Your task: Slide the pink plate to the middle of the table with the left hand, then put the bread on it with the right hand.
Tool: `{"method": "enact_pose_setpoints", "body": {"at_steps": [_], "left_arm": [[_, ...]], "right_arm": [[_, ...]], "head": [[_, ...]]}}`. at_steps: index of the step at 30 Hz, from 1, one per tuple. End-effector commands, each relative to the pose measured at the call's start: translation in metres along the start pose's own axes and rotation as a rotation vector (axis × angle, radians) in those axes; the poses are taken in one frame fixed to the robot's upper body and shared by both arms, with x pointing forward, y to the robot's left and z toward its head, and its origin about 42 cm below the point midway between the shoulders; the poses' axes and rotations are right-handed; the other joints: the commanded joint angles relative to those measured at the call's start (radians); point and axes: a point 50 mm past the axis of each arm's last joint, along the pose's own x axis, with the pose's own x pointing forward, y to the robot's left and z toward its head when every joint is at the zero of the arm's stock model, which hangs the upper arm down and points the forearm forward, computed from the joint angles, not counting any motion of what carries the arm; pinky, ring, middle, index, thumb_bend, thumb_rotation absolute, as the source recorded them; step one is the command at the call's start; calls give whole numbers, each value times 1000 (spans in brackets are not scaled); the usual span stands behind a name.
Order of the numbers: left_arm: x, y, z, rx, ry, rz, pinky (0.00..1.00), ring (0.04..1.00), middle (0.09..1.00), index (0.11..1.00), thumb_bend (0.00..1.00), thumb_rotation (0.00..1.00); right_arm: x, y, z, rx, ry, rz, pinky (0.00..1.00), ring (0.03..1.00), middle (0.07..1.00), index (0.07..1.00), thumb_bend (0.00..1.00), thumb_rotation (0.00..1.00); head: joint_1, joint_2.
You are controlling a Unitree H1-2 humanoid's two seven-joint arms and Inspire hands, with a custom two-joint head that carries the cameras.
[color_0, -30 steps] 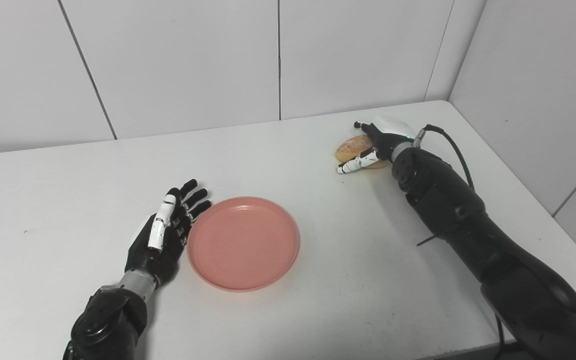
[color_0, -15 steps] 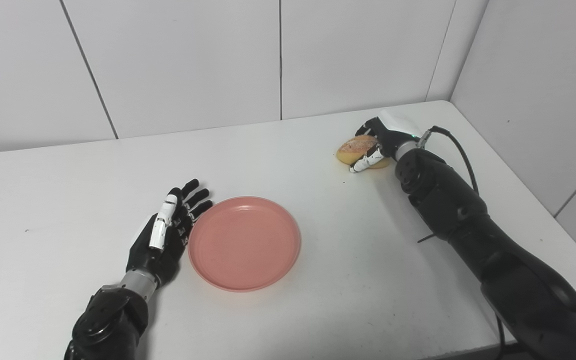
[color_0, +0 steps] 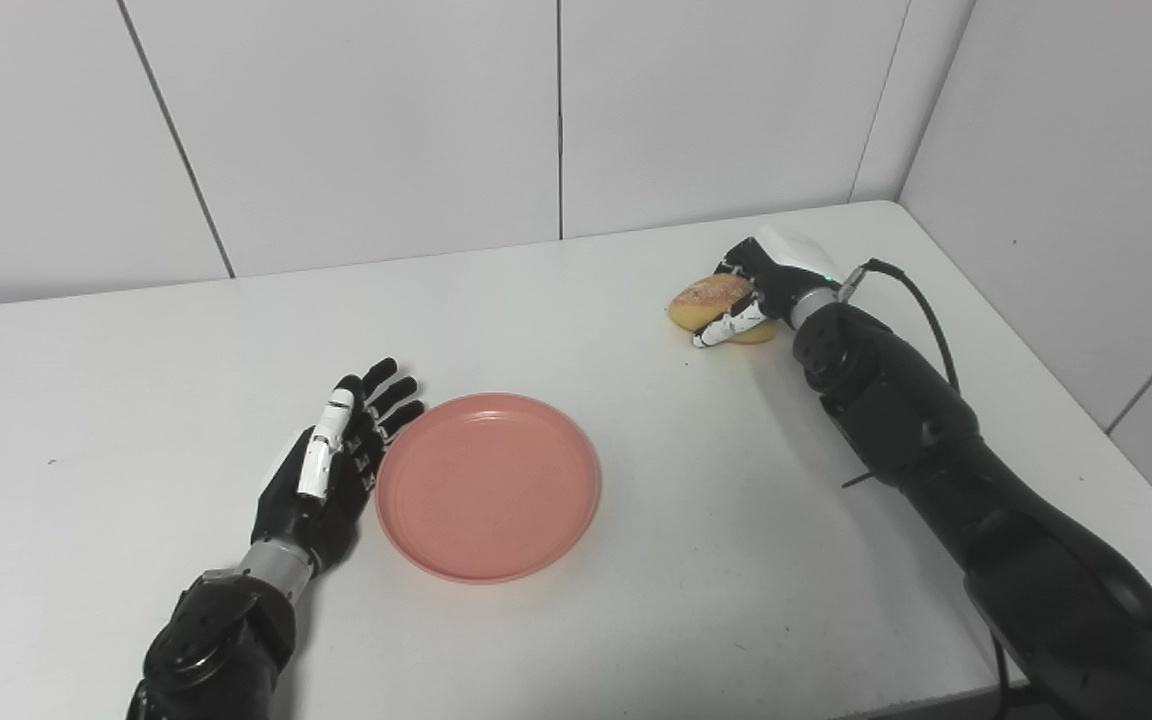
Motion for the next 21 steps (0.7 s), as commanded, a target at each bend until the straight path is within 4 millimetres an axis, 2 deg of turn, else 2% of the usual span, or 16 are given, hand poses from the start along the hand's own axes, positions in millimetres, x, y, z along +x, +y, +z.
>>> {"method": "enact_pose_setpoints", "body": {"at_steps": [1,5,10,17,21], "left_arm": [[1,-5,-7,-4,52,0,907,902,912,907,324,1000],[3,-8,-7,2,55,-1,905,904,916,911,324,1000],[6,-11,-9,4,53,-2,907,903,915,911,325,1000],[9,-17,-11,17,51,10,896,894,907,905,323,1000],[12,-22,-12,19,45,11,893,891,903,905,325,1000]], "right_arm": [[0,-38,21,-2,-50,-100,337,403,471,490,490,150],[-11,-48,30,-5,-94,-136,339,411,479,487,491,148],[-32,-64,50,20,-165,-167,355,425,485,487,491,146],[-62,-78,83,45,-298,-205,315,383,450,485,492,145],[-81,-80,102,45,-397,-205,282,345,419,484,492,142]], "head": [[4,1],[16,0],[39,3],[89,8],[124,13]]}}
